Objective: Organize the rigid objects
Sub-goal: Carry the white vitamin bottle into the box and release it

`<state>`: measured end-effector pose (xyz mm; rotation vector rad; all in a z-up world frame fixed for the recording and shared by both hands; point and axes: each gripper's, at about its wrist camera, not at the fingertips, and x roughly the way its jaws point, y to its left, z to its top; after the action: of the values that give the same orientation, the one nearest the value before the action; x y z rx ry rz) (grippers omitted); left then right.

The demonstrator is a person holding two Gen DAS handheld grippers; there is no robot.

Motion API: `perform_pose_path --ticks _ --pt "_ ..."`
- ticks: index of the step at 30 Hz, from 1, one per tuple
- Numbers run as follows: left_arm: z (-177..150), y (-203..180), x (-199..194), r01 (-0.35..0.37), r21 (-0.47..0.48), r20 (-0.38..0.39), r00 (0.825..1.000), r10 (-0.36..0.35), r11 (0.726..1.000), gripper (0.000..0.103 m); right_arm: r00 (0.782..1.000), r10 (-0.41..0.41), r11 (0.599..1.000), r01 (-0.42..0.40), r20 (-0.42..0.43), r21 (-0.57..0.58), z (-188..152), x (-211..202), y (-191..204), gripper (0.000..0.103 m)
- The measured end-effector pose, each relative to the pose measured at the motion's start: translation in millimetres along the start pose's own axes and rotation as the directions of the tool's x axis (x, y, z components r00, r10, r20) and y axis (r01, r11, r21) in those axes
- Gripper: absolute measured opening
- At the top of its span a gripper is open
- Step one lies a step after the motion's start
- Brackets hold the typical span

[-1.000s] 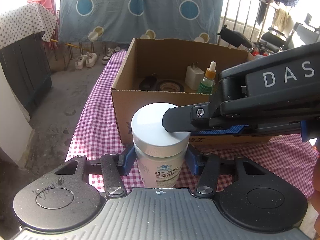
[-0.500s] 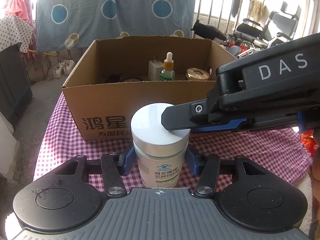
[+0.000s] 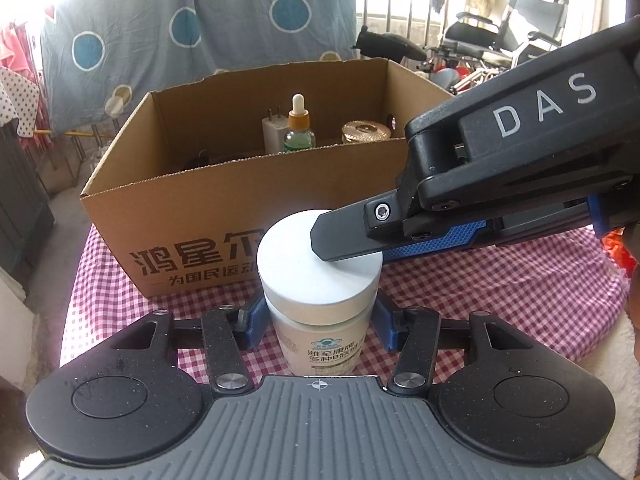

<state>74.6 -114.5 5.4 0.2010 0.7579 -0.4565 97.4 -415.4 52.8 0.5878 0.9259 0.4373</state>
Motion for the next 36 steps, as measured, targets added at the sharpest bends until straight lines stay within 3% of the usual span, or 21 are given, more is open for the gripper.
perform_pose_path --ticks 5,10,17,24,29,36 --pt "2.9 -3.8 -9.0 -0.006 0.002 -0.012 1.000 0.006 1.000 0.053 1.000 0.005 1.000 -0.005 0.003 -0.009 -1.3 -4.4 4.7 0.032" --pt "14.0 -6.2 -33.4 -0.028 0.004 0.025 0.999 0.028 1.000 0.053 0.998 0.050 0.998 -0.048 0.046 -0.038 0.6 -23.0 18.3 0.033" --pt "46.1 -7.2 -84.9 -0.059 0.025 0.161 0.986 0.054 0.998 0.053 0.977 0.128 0.985 -0.105 0.170 -0.137 15.9 -67.7 56.3 0.033" --pt "93.2 4.0 -89.7 -0.002 0.047 0.230 0.973 -0.009 0.999 0.053 0.955 0.134 0.972 -0.076 0.263 -0.222 57.2 -90.4 80.5 0.033" --pt "119.1 13.2 -52.3 0.065 0.039 0.172 0.983 -0.070 0.997 0.053 0.961 0.096 0.979 -0.044 0.260 -0.198 92.8 -76.5 62.8 0.033" --pt "128.1 14.5 26.7 0.127 0.013 -0.017 0.992 -0.127 0.992 0.053 0.985 0.014 0.996 0.001 0.170 -0.086 124.0 -28.0 1.5 0.033"
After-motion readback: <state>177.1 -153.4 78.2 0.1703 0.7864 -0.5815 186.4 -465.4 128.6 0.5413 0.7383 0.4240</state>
